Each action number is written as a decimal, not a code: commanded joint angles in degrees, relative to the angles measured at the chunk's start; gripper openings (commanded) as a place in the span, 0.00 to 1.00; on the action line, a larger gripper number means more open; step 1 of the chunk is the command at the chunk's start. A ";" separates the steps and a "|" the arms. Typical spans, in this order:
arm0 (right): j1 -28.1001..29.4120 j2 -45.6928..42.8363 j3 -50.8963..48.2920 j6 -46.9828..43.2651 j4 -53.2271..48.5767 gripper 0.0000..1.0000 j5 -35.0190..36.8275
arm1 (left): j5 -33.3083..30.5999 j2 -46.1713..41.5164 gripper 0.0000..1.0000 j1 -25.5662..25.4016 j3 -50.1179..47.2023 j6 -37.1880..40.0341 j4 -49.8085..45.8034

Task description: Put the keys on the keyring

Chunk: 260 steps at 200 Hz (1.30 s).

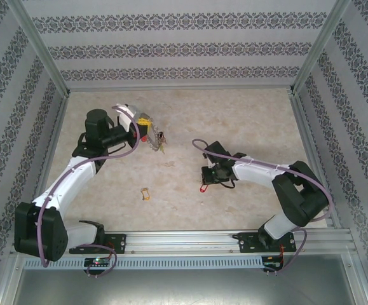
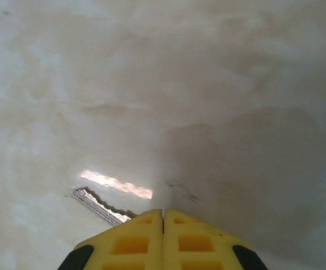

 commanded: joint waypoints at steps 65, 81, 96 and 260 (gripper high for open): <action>-3.50 4.96 4.91 -0.75 -3.94 0.14 -2.76 | 5.69 -2.26 0.00 -3.53 -2.12 2.64 -0.05; -3.50 5.24 5.52 -0.57 -4.58 0.16 -2.78 | 5.80 -2.23 0.00 -3.67 -2.12 2.68 -0.03; -3.50 4.93 5.49 -0.58 -5.02 0.17 -2.86 | 5.79 -2.13 0.00 -3.78 -2.03 2.73 -0.18; -3.59 3.30 6.57 -1.07 -5.43 0.13 -2.17 | 5.71 -1.11 0.00 -5.76 -1.07 3.40 -1.57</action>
